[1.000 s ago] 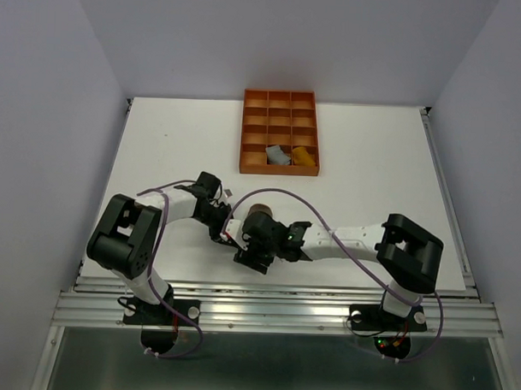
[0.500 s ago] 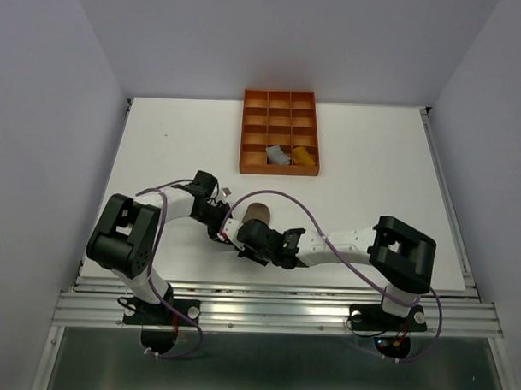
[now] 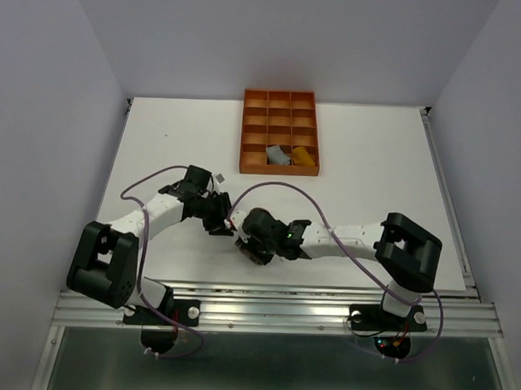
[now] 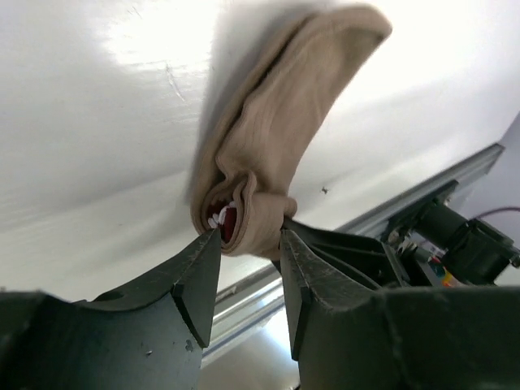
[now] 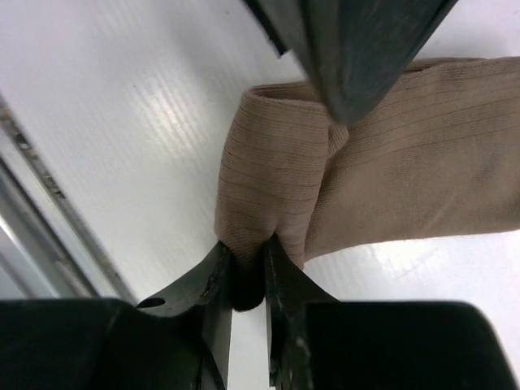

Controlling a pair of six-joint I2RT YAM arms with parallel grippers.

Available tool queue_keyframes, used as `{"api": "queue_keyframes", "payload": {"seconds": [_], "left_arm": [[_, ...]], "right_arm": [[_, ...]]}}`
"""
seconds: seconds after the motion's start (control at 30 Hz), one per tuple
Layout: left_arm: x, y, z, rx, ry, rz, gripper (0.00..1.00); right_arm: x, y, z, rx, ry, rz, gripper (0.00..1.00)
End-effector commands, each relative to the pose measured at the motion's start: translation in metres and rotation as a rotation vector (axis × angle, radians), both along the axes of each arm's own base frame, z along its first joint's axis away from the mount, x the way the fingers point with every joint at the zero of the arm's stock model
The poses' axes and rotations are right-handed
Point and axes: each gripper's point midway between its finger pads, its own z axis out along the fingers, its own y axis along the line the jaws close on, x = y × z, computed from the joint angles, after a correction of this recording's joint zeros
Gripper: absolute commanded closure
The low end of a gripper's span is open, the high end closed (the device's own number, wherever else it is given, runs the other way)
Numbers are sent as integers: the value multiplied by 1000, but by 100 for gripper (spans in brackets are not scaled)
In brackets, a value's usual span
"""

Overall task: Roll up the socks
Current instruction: Roll the sock at the center of the board.

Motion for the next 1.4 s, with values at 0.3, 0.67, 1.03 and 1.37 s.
{"api": "queue_keyframes", "payload": {"seconds": [0.3,0.67,1.03,1.37], "left_arm": [[-4,27,1,91,-84,147,54],[-12,22,8,7,-163,140,52],[-16,24,-7,15,-140,162,48],[-4,19,-1,-18,-192,172,37]], "right_arm": [[11,3,21,160,496,-83,99],[20,16,32,184,711,-40,99],[37,19,13,145,860,-111,99],[46,23,7,140,922,-146,99]]}}
